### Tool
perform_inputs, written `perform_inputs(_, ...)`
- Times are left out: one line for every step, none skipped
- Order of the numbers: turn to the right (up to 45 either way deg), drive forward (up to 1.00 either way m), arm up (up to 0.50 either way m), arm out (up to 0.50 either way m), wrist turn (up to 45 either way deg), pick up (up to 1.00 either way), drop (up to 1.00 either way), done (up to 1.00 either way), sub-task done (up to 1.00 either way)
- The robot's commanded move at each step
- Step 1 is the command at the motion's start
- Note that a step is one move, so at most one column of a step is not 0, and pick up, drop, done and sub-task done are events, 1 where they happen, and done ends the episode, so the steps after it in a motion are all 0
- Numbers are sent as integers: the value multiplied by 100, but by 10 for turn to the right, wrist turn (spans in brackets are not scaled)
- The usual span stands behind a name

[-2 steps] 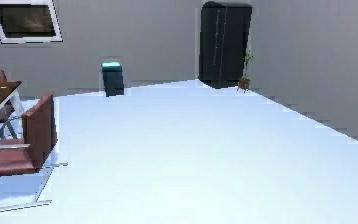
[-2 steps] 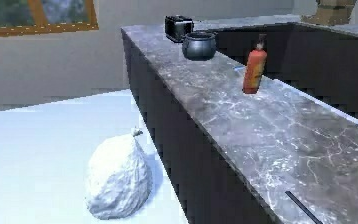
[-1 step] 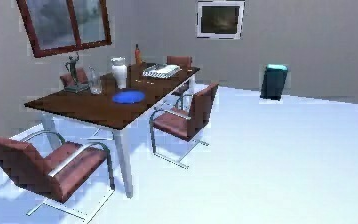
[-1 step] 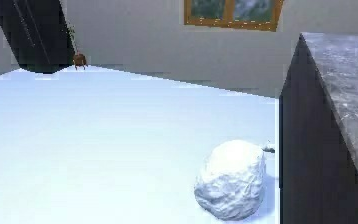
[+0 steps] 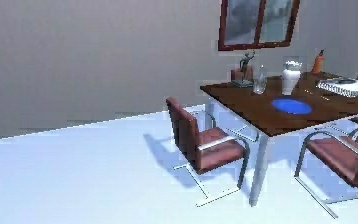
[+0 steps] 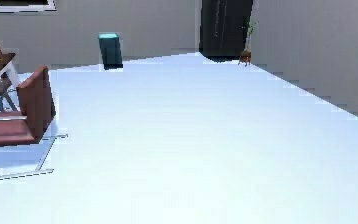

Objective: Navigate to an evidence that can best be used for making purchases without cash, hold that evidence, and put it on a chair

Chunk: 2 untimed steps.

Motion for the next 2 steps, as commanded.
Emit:
perform_inputs(-330,0,0,0,0,0,0,0,0)
perform_inputs(0,55,0,0,0,0,0,0,0)
